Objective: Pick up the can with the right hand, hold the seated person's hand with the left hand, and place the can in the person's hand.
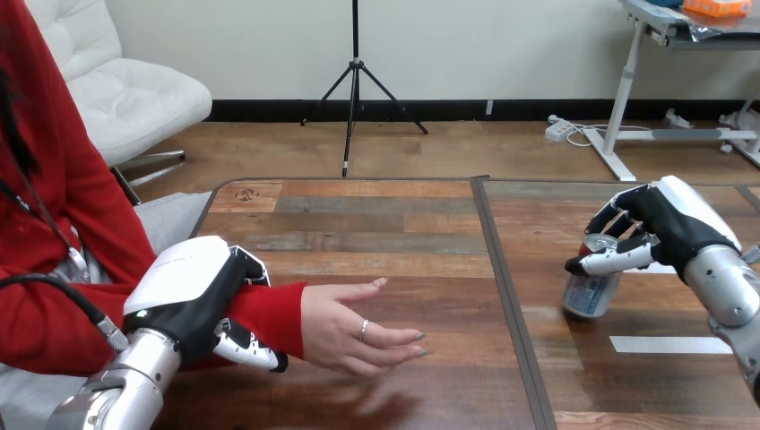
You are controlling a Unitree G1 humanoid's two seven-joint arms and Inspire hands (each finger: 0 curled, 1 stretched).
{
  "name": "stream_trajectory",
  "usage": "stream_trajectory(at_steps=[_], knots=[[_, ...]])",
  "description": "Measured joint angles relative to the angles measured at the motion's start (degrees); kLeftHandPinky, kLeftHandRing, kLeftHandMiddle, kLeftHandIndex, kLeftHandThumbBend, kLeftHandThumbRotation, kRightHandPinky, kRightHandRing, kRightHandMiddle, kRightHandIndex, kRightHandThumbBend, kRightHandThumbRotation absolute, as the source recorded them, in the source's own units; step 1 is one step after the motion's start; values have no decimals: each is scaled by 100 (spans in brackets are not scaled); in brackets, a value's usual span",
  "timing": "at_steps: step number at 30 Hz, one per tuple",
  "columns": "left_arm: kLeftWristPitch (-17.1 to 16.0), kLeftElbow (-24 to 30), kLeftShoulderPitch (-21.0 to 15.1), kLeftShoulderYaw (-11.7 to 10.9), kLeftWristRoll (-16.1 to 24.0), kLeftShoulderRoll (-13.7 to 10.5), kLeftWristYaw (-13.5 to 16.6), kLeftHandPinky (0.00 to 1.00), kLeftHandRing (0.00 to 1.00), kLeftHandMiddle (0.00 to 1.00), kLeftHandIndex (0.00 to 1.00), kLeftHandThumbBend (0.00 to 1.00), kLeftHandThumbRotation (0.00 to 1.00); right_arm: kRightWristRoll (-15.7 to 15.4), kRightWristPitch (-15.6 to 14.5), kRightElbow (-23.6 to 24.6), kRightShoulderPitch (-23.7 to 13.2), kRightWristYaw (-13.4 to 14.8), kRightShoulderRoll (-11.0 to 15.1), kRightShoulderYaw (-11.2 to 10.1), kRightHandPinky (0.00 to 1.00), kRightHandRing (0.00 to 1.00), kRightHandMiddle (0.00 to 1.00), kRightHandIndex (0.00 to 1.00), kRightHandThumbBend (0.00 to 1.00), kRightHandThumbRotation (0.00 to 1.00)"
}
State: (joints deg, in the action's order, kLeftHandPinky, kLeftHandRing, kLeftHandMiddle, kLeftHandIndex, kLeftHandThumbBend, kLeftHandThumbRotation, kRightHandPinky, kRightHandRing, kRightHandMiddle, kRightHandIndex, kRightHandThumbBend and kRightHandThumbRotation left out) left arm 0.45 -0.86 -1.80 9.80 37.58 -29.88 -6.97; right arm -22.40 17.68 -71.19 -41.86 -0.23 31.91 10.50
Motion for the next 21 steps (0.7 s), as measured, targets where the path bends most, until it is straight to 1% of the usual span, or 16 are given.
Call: stream_trajectory(at_steps=[10, 21], knots=[[-50, -81, -72, -1, -19, 5, 5, 20, 25, 30, 31, 85, 0, -12, -17, 0, 0, 0, -59, 11, 34, 37, 44, 50, 66, 0], [-52, -114, -101, -1, -43, 32, 10, 20, 26, 31, 31, 84, 0, -28, -21, 2, 0, 0, -64, 12, 34, 37, 44, 50, 65, 0]])
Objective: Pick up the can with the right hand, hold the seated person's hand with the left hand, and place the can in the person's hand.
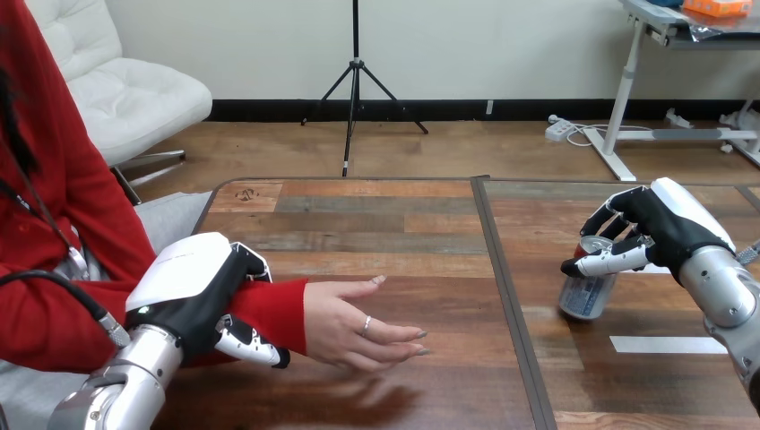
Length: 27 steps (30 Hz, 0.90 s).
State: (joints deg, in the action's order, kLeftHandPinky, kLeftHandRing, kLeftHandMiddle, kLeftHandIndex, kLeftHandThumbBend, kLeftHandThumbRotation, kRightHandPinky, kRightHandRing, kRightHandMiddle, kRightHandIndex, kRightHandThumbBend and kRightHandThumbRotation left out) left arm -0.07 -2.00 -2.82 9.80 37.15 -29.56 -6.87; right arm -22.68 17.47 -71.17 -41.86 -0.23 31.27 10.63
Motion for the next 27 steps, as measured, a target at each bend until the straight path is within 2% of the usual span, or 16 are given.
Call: stream_trajectory(at_steps=[13, 27], knots=[[2, -20, -30, 0, 1, 67, 0, 19, 25, 31, 32, 84, 0, 0, 2, 153, 1, -4, -1, 0, 33, 36, 43, 49, 65, 0], [25, -36, -88, 1, 1, 167, -1, 18, 24, 31, 32, 83, 0, -1, 7, 691, 0, -20, -30, 0, 32, 36, 43, 49, 63, 0]])
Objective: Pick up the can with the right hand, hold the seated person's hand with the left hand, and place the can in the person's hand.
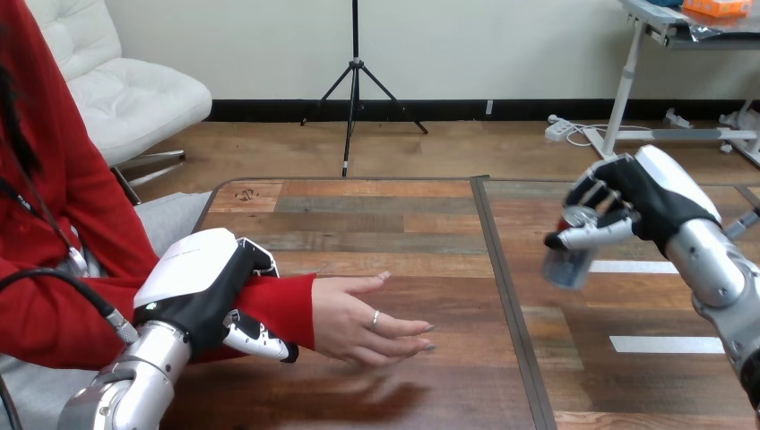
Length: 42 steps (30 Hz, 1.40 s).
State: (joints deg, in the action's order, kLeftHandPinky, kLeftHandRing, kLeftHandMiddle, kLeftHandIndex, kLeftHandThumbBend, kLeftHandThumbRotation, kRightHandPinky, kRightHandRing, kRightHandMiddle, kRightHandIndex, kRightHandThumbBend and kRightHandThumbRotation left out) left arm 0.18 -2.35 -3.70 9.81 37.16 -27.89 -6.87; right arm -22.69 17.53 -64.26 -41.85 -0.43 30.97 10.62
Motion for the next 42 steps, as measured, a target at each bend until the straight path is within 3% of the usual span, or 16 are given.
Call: stream_trajectory(at_steps=[23, 42], knots=[[65, -37, -134, 1, 1, 220, 0, 20, 26, 33, 33, 82, 0, -27, -1, 955, 0, -42, -403, 2, 30, 34, 41, 47, 62, 0], [72, -90, -241, 2, 2, 370, 0, 19, 25, 31, 32, 81, 0, -43, -5, 1497, 0, -241, -732, 20, 30, 34, 41, 46, 64, 0]])
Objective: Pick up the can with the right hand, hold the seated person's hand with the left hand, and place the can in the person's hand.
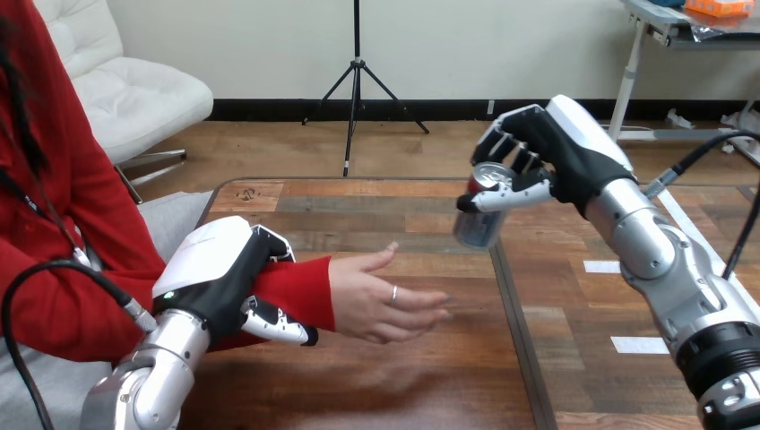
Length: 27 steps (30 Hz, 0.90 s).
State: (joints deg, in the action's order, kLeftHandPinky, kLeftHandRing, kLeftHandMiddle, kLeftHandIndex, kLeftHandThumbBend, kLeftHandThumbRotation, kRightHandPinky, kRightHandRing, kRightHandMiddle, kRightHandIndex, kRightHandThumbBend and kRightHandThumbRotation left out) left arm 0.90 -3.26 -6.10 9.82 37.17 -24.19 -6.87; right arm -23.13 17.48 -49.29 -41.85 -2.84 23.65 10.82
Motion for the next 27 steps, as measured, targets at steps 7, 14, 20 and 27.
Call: stream_trajectory(at_steps=[7, 14, 20, 27], knots=[[0, -85, -96, 0, 1, 44, 0, 19, 25, 31, 32, 80, 0, -5, -6, 116, 0, -30, -112, 8, 30, 34, 41, 46, 63, 0], [0, -129, -173, 0, 1, 79, 7, 19, 25, 31, 32, 79, 0, -6, -6, 171, 0, -53, -212, 33, 30, 34, 41, 46, 62, 0], [3, -167, -235, 0, 2, 110, 20, 19, 25, 31, 32, 78, 0, -32, -11, 178, 0, -84, -308, 39, 31, 34, 42, 46, 63, 0], [30, -180, -306, -1, 2, 168, 23, 19, 25, 32, 32, 76, 0, -53, -25, 184, 0, -137, -416, 55, 32, 35, 42, 46, 64, 0]])
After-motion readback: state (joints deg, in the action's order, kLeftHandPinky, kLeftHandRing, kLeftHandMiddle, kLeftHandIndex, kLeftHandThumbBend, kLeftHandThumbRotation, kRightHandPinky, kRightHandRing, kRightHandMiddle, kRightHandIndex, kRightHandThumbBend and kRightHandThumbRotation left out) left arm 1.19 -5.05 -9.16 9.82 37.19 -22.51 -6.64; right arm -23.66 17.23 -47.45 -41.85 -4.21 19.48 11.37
